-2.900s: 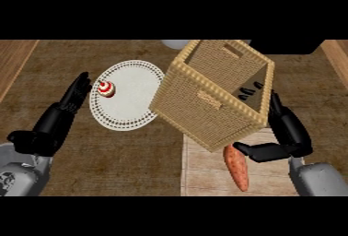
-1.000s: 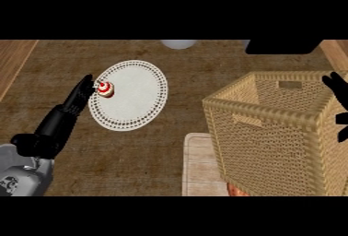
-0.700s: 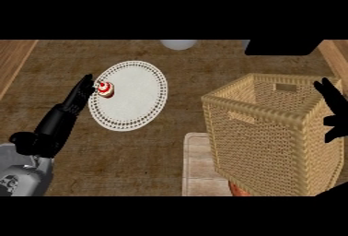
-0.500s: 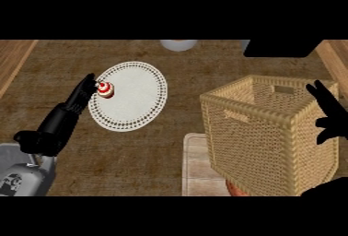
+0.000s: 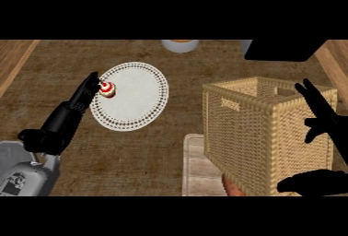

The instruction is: Pick the sweet potato from the cutting board and place it in the basket

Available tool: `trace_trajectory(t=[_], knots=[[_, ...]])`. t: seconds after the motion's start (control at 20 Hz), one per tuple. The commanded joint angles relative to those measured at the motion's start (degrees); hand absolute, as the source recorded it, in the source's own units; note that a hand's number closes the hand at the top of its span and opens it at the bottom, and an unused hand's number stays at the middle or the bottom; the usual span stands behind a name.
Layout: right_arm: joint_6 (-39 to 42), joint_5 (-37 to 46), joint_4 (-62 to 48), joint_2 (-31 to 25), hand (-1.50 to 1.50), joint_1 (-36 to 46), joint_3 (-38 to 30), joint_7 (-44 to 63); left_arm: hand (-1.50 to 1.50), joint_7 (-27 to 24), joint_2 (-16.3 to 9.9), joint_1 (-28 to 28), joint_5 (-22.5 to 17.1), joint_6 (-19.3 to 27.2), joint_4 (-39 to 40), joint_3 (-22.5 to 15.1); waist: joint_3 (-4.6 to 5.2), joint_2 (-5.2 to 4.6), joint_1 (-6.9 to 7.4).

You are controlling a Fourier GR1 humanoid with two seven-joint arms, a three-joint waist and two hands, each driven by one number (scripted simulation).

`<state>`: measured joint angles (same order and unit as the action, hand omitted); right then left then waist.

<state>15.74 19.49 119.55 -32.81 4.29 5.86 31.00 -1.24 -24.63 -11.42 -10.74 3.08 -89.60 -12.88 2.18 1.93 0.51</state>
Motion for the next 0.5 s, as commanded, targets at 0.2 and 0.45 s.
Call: trace_trajectory(t=[0.2, 0.45], knots=[[-1.09, 3.22, -8.72, 1.81, -1.5, -3.88, 3.26, -6.44, 0.0, 1.3, -0.67, -1.75, -0.31, -0.71, 0.24, 1.71, -2.28, -2.27, 0.21], [-2.3, 4.2, -9.16, 3.97, -1.5, -4.74, 5.09, -8.08, 0.0, -1.31, 1.57, -0.1, 1.88, 0.22, 1.76, -0.22, -2.23, -2.38, 0.04]])
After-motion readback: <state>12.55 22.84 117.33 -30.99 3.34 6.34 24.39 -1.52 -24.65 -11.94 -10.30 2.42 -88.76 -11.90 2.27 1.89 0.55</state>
